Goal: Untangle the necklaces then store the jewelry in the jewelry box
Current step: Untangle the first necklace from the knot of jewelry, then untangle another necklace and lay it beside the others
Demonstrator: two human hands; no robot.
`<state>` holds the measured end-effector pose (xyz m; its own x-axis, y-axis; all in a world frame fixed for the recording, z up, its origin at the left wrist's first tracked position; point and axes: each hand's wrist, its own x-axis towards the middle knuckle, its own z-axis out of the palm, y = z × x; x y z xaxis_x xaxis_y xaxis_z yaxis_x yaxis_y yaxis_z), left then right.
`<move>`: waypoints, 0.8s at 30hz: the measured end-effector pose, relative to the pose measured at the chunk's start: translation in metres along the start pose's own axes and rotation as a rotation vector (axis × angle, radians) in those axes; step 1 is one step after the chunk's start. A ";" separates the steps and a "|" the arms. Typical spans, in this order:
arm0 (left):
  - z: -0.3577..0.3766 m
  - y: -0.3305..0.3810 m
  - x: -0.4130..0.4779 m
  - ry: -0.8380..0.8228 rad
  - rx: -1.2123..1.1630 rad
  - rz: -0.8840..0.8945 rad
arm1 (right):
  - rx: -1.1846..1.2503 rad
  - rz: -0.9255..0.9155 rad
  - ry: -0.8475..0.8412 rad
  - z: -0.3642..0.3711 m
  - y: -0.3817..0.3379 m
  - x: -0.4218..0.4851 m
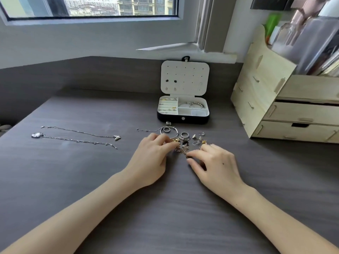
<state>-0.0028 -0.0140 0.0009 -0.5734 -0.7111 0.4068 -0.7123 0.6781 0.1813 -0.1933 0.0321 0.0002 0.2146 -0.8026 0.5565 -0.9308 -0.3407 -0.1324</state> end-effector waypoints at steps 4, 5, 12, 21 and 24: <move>-0.003 -0.010 -0.004 0.009 0.035 -0.038 | 0.112 -0.042 -0.042 -0.004 -0.003 -0.006; -0.004 -0.012 -0.005 0.010 0.049 -0.043 | 0.150 -0.071 -0.066 -0.006 -0.004 -0.008; -0.008 -0.010 -0.005 0.059 0.101 -0.088 | 0.282 -0.052 -0.067 -0.010 -0.005 -0.001; 0.001 -0.004 0.002 0.037 0.117 -0.055 | -0.053 -0.024 -0.105 -0.001 0.006 0.006; -0.002 -0.008 0.001 0.021 0.114 -0.119 | -0.021 -0.029 -0.113 -0.008 0.003 0.002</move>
<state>0.0032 -0.0200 0.0016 -0.4746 -0.7802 0.4075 -0.8166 0.5630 0.1270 -0.1981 0.0330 0.0076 0.2725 -0.8431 0.4637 -0.9294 -0.3553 -0.0999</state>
